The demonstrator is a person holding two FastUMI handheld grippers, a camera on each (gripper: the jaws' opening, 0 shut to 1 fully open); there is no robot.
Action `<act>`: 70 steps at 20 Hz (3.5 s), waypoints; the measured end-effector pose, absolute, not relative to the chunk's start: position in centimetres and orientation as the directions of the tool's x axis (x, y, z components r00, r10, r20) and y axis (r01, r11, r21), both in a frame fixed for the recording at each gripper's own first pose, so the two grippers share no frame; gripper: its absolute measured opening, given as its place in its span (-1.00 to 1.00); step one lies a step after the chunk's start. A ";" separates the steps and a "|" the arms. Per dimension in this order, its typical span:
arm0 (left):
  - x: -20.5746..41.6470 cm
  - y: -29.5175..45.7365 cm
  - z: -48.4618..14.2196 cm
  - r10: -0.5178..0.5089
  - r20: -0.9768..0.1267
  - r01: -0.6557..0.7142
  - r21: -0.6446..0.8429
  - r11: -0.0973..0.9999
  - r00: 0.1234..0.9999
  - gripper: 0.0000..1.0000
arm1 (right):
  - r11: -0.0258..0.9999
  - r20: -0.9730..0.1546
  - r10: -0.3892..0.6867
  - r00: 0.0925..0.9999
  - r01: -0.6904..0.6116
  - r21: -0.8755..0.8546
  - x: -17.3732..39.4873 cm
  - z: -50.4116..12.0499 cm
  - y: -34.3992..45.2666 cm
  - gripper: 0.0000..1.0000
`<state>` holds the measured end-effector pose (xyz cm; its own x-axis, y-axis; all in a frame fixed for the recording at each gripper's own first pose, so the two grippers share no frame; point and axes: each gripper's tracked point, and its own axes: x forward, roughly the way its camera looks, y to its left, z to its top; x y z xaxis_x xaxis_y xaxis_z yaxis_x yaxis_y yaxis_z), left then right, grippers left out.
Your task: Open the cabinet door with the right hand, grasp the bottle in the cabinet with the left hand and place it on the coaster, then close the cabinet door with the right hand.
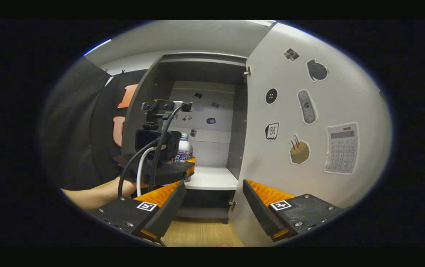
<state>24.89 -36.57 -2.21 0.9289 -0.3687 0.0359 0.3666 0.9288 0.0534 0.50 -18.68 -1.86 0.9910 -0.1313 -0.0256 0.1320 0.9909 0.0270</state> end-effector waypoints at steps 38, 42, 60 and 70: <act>-5.0 -15.6 -17.5 -0.378 0.009 0.376 0.086 0.923 0.926 0.64 | 0.995 -0.092 -0.089 0.992 0.093 0.038 -12.9 -5.2 -4.3 0.89; -6.0 -14.7 -21.6 -0.371 -0.021 0.371 0.107 0.922 0.928 0.64 | 0.997 -0.094 -0.080 0.992 0.079 -0.012 -14.4 -5.3 -2.9 0.89; -6.4 -13.1 -33.5 -0.321 -0.123 0.329 0.053 0.943 0.939 0.65 | 0.999 -0.185 -0.021 0.982 0.014 -0.042 -14.5 -9.9 0.8 0.90; -7.1 -12.3 -34.3 -0.318 -0.176 0.333 0.062 0.941 0.932 0.75 | 0.999 -0.188 -0.027 0.982 0.022 -0.031 -14.5 -9.8 0.9 0.90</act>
